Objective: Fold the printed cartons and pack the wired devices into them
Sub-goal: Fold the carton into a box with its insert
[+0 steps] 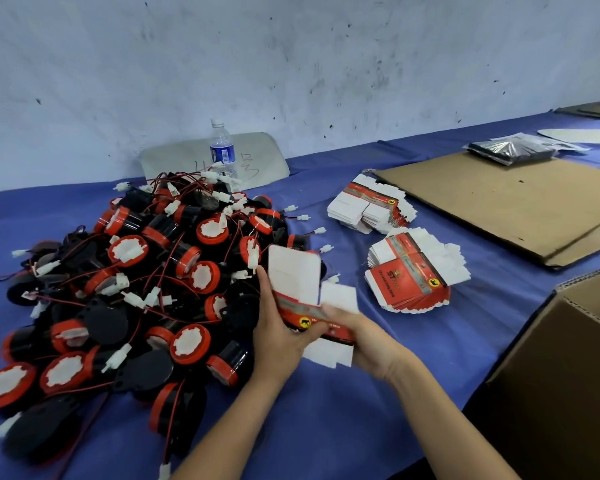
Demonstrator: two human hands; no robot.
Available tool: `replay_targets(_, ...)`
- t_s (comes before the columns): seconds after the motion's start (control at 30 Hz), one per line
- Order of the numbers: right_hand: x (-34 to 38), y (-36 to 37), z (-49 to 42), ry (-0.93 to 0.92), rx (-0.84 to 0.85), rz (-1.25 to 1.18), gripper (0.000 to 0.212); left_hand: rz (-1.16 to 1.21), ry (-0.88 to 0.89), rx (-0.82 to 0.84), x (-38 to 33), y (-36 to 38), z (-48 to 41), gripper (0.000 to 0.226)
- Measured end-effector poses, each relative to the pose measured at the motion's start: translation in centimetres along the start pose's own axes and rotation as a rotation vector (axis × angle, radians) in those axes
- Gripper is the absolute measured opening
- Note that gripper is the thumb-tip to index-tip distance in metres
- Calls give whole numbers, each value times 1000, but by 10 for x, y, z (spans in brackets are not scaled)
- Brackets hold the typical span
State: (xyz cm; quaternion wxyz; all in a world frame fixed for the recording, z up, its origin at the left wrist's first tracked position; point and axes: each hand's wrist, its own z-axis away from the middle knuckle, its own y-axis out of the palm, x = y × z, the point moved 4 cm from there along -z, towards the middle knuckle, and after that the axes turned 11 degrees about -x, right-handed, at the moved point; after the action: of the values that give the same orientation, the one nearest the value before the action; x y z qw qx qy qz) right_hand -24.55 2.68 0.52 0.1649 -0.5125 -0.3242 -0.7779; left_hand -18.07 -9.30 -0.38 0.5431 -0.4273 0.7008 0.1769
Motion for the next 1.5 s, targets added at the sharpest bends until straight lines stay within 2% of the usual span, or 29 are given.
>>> replay_targets(0.07,-2,-12,-6,101,-176,-178,39,32,-14,-8,-3,-1,1,100)
replay_targets(0.2,3,-33,-13,113,-364,-213,26,121,16,152,-13,-1,10,57)
replay_targets(0.3,12,-42,-13,73,-401,-258,20,215,-45,268,-17,-4,18,52)
replay_targets(0.4,12,-43,-10,134,-370,-248,34,188,-16,371,-27,-14,19,36)
replay_targets(0.47,8,-40,-4,185,-335,-206,50,68,57,473,-38,-22,17,55)
replay_targets(0.57,4,-31,7,255,-265,-164,51,-124,157,705,-52,-30,18,87)
replay_targets(0.73,3,-23,15,264,-181,-222,52,-57,125,957,-70,-43,19,100)
replay_targets(0.8,8,-14,17,246,-143,-203,54,-104,213,915,-75,-44,16,99)
replay_targets(0.9,11,4,20,226,-67,-203,51,-59,236,718,-75,-44,10,84)
replay_targets(1.0,5,7,15,141,-180,-140,51,35,149,555,-63,-42,6,72)
replay_targets(1.1,-1,5,14,33,-288,-147,56,75,47,461,-48,-42,7,70)
replay_targets(1.2,3,1,20,-92,-314,-214,41,65,-4,437,-38,-40,13,73)
replay_targets(1.33,8,3,25,-167,-288,-262,77,31,-36,349,-38,-35,16,68)
replay_targets(1.43,2,9,26,-212,-363,-154,85,100,-45,253,-41,-32,16,66)
replay_targets(1.5,0,9,26,-268,-412,-115,84,249,-94,239,-41,-30,18,61)
